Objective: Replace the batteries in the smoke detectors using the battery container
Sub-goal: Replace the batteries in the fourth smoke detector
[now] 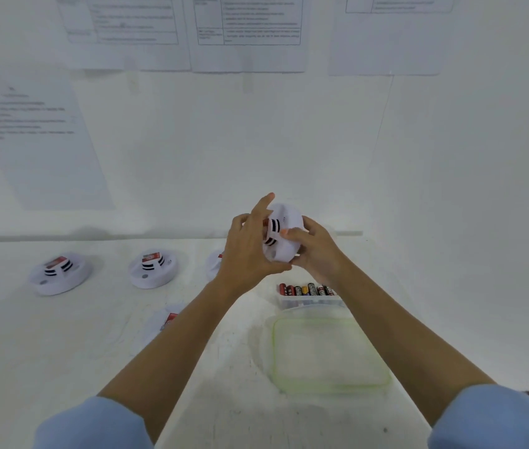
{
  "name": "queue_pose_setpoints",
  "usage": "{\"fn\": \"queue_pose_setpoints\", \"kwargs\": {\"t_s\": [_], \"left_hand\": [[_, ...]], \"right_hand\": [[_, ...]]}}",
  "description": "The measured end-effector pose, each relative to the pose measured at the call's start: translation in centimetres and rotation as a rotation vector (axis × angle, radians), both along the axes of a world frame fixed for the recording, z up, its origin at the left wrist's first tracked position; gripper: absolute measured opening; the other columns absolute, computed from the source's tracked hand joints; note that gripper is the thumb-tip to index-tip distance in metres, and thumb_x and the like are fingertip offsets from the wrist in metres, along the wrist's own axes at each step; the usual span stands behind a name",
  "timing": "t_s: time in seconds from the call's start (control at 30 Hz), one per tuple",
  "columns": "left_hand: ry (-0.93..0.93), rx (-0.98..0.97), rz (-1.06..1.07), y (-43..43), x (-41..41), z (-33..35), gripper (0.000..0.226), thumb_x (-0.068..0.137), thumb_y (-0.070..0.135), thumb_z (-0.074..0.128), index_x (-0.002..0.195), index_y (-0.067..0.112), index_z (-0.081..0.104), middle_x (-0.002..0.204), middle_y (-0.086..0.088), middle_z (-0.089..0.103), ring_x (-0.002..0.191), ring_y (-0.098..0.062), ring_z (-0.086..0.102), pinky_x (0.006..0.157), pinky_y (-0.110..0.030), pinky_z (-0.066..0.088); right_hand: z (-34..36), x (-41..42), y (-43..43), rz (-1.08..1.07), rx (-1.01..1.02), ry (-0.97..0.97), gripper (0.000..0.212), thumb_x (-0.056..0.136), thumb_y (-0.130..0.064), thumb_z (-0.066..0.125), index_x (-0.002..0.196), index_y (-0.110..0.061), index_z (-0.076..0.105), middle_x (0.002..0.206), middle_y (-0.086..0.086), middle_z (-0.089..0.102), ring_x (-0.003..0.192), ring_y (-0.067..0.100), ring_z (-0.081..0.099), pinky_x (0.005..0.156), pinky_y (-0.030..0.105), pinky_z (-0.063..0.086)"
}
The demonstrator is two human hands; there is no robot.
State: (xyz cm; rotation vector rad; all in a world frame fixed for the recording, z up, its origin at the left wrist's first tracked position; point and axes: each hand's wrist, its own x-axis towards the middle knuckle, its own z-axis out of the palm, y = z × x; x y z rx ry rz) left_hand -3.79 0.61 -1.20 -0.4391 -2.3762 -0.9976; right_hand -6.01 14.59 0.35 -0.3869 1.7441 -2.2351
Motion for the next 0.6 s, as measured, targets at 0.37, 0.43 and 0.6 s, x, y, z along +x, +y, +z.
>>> {"fn": "queue_pose_setpoints", "kwargs": {"t_s": [0.37,0.43,0.6], "left_hand": [[-0.668,0.737,-0.35,-14.2,3.8,-1.0,0.056,0.086,0.01,0.061,0.126,0.042,0.037,0.119,-0.005,0.06,0.105,-0.018,0.062,0.08,-0.028,0.056],[-0.694,0.749,-0.354,-16.7,4.3,-1.7,0.063,0.085,0.005,0.061,0.13,0.041,0.035,0.123,-0.006,0.057,0.107,-0.022,0.061,0.078,-0.029,0.057],[-0.7,0.746,-0.337,-22.4,6.1,-3.2,0.073,0.081,0.002,0.067,0.133,0.041,0.034,0.132,-0.001,0.05,0.112,-0.02,0.059,0.081,-0.035,0.057]], "right_hand": [[-2.3,2.8,-11.9,-0.059,-0.476,-0.245,0.045,0.083,0.003,0.035,0.118,-0.022,0.047,0.114,0.009,0.058,0.096,0.028,0.058,0.073,0.038,0.05],[-2.8,3.8,-14.5,-0.082,-0.429,-0.252,0.046,0.085,0.002,0.035,0.121,-0.024,0.047,0.114,0.007,0.058,0.098,0.027,0.057,0.073,0.037,0.05],[-4.0,5.9,-19.2,-0.004,-0.095,-0.239,0.05,0.087,-0.013,0.049,0.131,-0.035,0.043,0.126,0.002,0.058,0.11,0.025,0.057,0.081,0.038,0.052]]}}
